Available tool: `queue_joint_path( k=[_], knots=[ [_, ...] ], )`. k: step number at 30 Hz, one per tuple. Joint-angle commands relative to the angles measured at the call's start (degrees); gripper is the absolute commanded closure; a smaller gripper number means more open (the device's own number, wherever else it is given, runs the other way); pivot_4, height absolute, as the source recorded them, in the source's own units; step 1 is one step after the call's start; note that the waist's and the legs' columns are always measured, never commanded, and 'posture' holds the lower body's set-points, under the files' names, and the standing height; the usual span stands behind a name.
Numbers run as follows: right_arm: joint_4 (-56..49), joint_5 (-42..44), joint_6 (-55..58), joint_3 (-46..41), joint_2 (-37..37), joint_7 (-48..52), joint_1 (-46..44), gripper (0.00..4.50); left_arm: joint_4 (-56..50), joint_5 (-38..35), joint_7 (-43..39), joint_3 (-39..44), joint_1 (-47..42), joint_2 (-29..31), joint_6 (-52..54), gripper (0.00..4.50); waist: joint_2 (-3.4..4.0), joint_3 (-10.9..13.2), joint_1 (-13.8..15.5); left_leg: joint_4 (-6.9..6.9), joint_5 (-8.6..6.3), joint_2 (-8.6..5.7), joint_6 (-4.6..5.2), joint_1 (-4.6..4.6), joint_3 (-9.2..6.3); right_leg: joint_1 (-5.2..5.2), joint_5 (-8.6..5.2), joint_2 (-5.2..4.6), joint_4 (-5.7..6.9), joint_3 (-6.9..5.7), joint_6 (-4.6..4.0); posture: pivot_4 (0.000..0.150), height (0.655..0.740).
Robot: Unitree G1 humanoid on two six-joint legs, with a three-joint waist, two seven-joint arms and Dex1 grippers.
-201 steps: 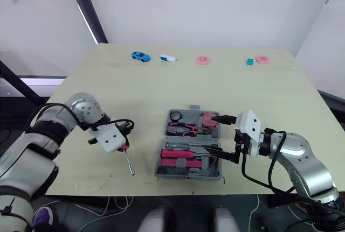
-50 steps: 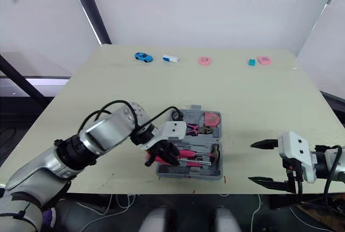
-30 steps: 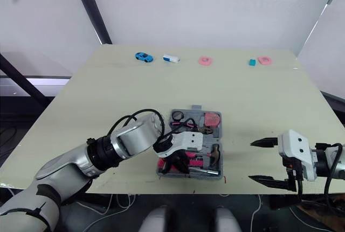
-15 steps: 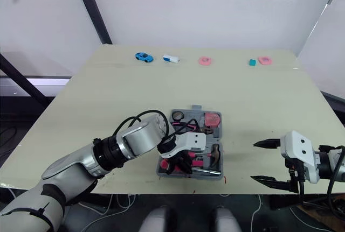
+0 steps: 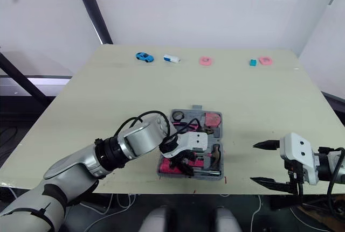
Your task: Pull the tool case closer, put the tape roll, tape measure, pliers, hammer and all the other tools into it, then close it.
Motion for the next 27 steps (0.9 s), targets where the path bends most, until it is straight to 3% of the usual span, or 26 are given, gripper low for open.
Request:
queue_joint_path(
  k=[1,5,8,11,12,16,23,27],
  knots=[
    [-1.64,0.37,-0.46,-1.87,0.53,-0.52,0.18,0.00,-1.17,-3.60,-2.76,7.27,2.66,2.47,-5.24,1.98,0.03,-0.01,-0.23,-0.01,0.00,0.00,0.00,0.01,0.00,0.00,0.00,0.00,0.02,0.00,-0.01,0.150,0.7400],
    [-1.85,0.22,-0.45,-1.39,1.07,-1.10,0.07,0.00,2.35,-6.92,-3.65,16.00,8.22,2.98,-14.55,1.98,0.05,-0.02,0.00,0.03,0.00,0.01,0.00,-0.01,-0.02,0.00,0.01,-0.01,0.04,-0.03,-0.02,0.150,0.7400],
    [-1.91,0.22,-0.42,-1.09,1.56,-1.51,0.07,0.00,4.31,-9.36,-6.02,20.63,12.51,2.85,-21.74,2.84,0.05,-0.02,0.14,0.04,0.00,0.00,0.00,-0.01,0.00,0.01,0.09,-0.03,0.04,-0.03,-0.15,0.150,0.7400],
    [-1.78,-0.02,-0.49,-0.93,1.94,-1.62,0.23,0.00,6.35,-7.20,-5.85,21.55,16.03,2.58,-29.68,4.32,0.05,-0.02,0.16,0.04,0.00,0.00,0.00,0.00,0.01,0.01,0.10,-0.03,0.04,-0.03,-0.17,0.150,0.7400],
    [-1.84,0.02,-0.39,-0.96,2.00,-1.69,0.21,0.00,7.18,-6.42,-5.60,21.40,16.93,2.43,-31.33,4.45,0.05,-0.02,0.18,0.04,0.00,0.00,0.00,0.00,0.02,0.01,0.10,-0.03,0.04,-0.03,-0.17,0.150,0.7400],
    [-2.07,0.22,-0.02,-1.22,2.00,-1.70,0.14,0.00,9.14,-4.05,-5.97,20.63,19.62,2.21,-36.78,4.45,0.05,-0.02,0.21,0.05,0.00,0.00,0.00,0.00,0.03,0.03,0.11,-0.03,0.03,-0.02,-0.17,0.150,0.7400],
    [-2.51,0.33,0.82,-0.08,2.14,-2.69,-0.87,0.00,17.07,8.62,-5.32,14.07,24.97,3.85,-51.70,4.45,0.15,-0.16,0.21,0.05,0.00,0.01,0.00,0.08,0.03,0.12,0.12,-0.03,0.03,-0.02,-0.20,0.150,0.7400],
    [-3.02,0.23,1.37,1.32,2.92,-3.64,-1.37,0.00,18.93,9.41,-4.17,15.47,26.35,2.99,-53.59,4.45,0.30,-0.62,0.19,0.04,0.00,0.01,0.01,0.19,0.04,0.23,0.05,-0.05,-0.01,-0.02,-0.23,0.150,0.7400]
  ],
)
